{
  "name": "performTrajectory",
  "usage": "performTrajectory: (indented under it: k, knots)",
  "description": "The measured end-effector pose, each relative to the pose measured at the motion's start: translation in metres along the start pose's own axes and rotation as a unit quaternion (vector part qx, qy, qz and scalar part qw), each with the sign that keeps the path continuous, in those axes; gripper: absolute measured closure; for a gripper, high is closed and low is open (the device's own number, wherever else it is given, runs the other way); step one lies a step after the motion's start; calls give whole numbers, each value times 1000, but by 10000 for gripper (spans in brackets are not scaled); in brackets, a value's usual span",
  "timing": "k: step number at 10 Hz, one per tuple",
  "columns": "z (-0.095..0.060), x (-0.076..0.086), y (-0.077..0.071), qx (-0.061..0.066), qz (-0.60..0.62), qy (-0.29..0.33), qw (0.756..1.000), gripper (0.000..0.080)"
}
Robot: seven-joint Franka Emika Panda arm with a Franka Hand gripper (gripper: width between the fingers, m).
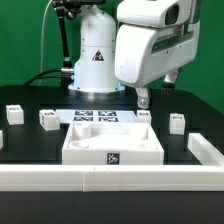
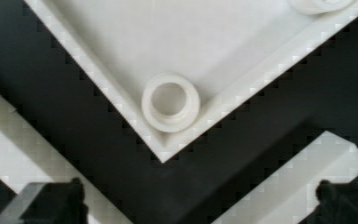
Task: Assemble one leg
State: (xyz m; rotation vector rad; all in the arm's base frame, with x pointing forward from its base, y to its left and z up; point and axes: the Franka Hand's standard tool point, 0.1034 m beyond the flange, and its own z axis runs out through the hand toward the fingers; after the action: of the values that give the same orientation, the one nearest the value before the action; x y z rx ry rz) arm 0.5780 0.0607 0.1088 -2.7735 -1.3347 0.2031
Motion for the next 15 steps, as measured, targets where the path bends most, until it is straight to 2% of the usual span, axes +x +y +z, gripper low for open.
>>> performTrajectory:
  k: [1, 8, 9, 10, 11, 13, 15]
  knots:
    - [0, 0, 0, 9, 1, -7, 1000, 150]
    - [0, -1, 0, 8, 1, -8, 1000, 150]
    - [2, -1, 1, 1, -13, -2, 1000, 150]
    - [8, -9, -6, -12, -41, 10, 999, 150]
    - [13, -20, -14, -19, -88, 14, 996, 150]
    - [22, -41, -13, -22, -187, 2, 982, 150]
    - [27, -52, -12, -16, -200, -15, 980, 150]
